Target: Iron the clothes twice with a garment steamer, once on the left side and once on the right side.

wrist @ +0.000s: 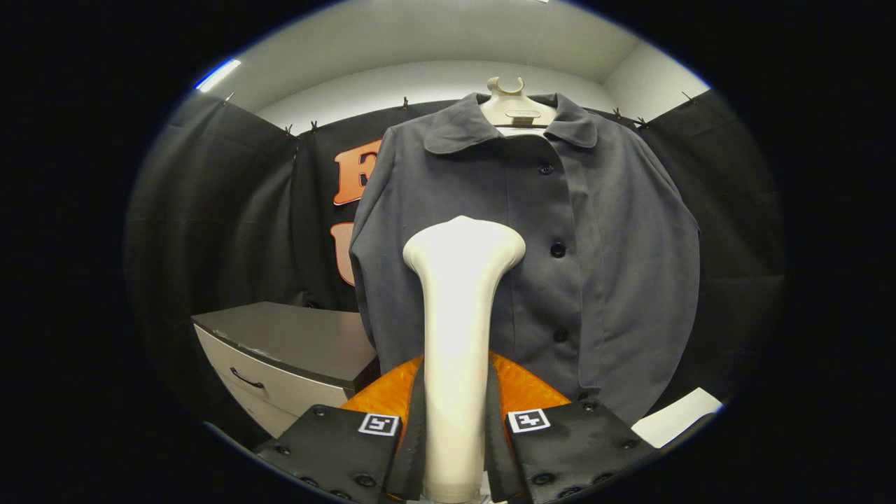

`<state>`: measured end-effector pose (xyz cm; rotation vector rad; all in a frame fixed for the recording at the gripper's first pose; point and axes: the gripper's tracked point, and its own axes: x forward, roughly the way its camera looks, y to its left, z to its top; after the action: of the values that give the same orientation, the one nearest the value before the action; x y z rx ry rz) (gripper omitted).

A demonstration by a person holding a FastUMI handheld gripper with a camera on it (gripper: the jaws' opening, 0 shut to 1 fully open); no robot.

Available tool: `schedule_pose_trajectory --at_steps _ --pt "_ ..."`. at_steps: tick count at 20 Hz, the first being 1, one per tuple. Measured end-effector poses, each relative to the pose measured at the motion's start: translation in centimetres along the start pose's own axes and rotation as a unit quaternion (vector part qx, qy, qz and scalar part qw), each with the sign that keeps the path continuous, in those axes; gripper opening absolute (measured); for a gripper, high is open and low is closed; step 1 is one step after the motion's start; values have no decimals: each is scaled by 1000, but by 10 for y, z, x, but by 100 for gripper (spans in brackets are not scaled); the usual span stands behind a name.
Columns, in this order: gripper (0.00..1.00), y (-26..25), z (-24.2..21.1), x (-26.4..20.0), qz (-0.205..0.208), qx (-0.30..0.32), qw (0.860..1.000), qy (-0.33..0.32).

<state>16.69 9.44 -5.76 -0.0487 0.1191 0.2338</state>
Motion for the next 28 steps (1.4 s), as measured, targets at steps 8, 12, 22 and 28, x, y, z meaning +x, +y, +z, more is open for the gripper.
schedule_pose_trajectory --at_steps 8,12,22,28 --pt "43 -5 -45 -7 -3 6 999 35" --pt "43 -9 -69 -10 -5 5 998 54" --pt "43 -15 -135 -18 -8 11 994 113" --pt "43 -16 -173 -27 -11 17 988 150"
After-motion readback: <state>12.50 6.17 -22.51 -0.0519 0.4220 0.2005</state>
